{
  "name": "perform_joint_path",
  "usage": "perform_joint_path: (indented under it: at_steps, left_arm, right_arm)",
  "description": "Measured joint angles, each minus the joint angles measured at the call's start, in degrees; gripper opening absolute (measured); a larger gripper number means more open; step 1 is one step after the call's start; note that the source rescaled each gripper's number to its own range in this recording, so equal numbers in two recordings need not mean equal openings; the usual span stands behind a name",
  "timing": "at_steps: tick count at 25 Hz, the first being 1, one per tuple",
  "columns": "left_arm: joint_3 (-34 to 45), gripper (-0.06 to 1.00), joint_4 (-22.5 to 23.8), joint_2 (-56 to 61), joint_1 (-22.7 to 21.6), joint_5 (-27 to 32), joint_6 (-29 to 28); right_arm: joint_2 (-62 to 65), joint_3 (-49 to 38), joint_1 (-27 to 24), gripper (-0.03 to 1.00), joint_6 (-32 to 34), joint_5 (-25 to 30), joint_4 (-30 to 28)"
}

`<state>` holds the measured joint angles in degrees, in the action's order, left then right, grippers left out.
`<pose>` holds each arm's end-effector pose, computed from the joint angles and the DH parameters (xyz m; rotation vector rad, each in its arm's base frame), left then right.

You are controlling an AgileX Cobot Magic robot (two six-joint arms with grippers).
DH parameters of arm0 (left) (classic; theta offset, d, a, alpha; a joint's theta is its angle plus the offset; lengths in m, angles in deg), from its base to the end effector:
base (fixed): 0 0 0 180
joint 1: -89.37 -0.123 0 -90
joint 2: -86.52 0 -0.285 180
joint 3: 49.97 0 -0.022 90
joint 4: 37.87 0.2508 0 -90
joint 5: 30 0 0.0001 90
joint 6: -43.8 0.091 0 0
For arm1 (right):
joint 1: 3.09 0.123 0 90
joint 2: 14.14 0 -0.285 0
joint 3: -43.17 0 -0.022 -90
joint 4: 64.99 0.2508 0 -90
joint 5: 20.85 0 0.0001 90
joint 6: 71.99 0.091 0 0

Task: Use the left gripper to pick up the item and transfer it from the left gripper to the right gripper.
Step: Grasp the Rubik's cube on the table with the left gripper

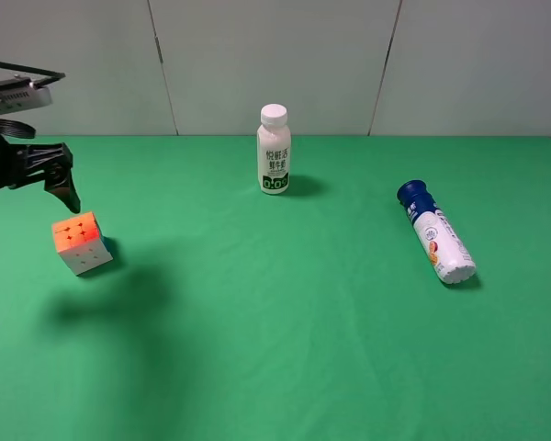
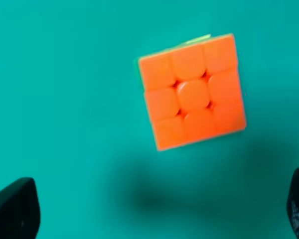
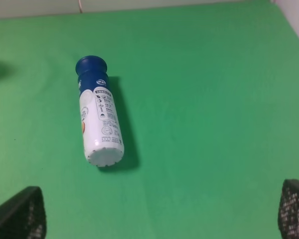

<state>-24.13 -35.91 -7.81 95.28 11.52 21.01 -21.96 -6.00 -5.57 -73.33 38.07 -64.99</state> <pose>0.2766 -0.0266 0.2138 -0.3839 2.7983 -0.0761 -0.0022 0.0001 0.2770 0.0201 2.0232 -0.0422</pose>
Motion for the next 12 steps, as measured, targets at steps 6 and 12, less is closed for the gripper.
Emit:
perform_joint_path:
  at_steps: [6,12]
  left_arm:
    - [-1.54,1.00,0.05,-7.55,2.40,-2.98,-5.33]
    - [-1.54,1.00,-0.35,-12.39,2.55,-7.25,-5.81]
  right_arm:
    - [0.00,0.00,0.00,1.00,0.00,0.00,0.00]
    - [0.00,0.00,0.00,1.00,0.00,0.00,0.00]
